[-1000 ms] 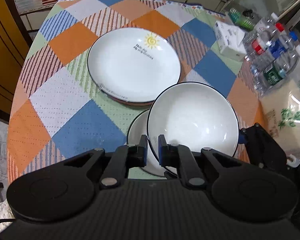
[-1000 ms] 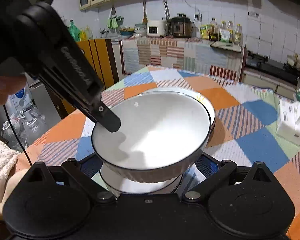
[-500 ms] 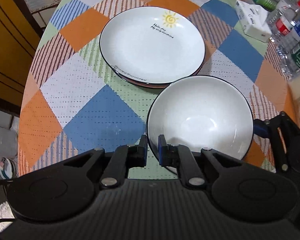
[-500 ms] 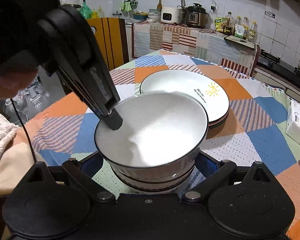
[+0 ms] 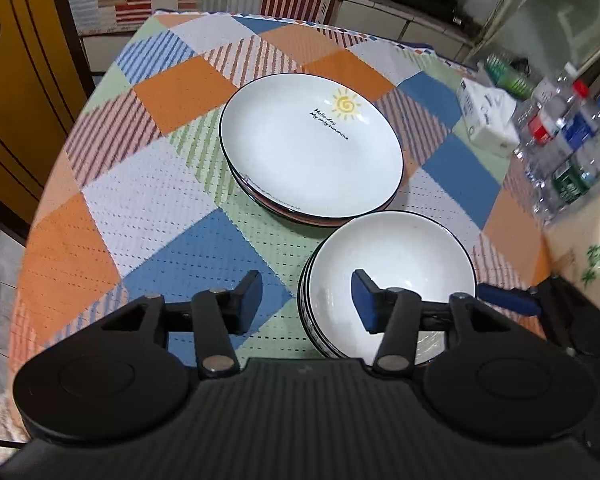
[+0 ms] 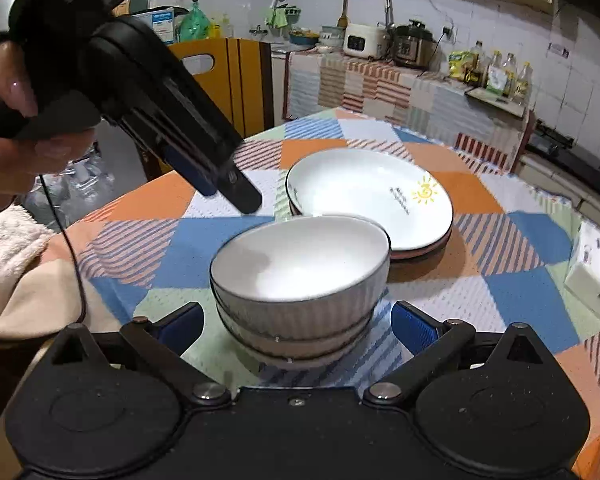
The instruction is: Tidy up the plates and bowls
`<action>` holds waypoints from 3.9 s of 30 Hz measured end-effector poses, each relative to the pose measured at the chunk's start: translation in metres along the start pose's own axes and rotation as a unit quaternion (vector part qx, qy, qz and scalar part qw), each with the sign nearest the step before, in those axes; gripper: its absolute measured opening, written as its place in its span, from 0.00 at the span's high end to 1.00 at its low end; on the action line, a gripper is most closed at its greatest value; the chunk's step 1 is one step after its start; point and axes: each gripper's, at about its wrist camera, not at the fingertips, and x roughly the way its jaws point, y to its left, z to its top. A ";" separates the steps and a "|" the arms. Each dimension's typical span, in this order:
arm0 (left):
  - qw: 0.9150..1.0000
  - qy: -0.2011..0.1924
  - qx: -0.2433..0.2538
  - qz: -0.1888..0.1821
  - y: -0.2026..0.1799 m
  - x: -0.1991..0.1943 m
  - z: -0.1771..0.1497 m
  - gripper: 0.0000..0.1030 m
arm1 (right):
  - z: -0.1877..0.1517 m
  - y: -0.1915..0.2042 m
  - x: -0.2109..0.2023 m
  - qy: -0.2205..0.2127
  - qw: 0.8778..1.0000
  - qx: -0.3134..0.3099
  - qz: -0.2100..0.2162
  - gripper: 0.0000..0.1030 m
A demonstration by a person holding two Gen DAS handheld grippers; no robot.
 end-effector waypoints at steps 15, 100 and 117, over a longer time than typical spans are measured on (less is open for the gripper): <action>0.990 0.056 -0.103 -0.079 0.029 0.056 -0.032 0.40 | -0.023 -0.017 0.080 0.064 0.994 -0.006 0.085 0.03; 0.999 0.013 -0.039 -0.027 0.036 0.106 0.128 0.64 | 0.071 -0.076 0.174 -0.020 0.999 0.031 0.012 0.05; 0.997 -0.066 0.010 0.028 0.022 0.069 0.104 0.42 | 0.059 -0.077 0.144 0.028 0.997 0.066 -0.040 0.01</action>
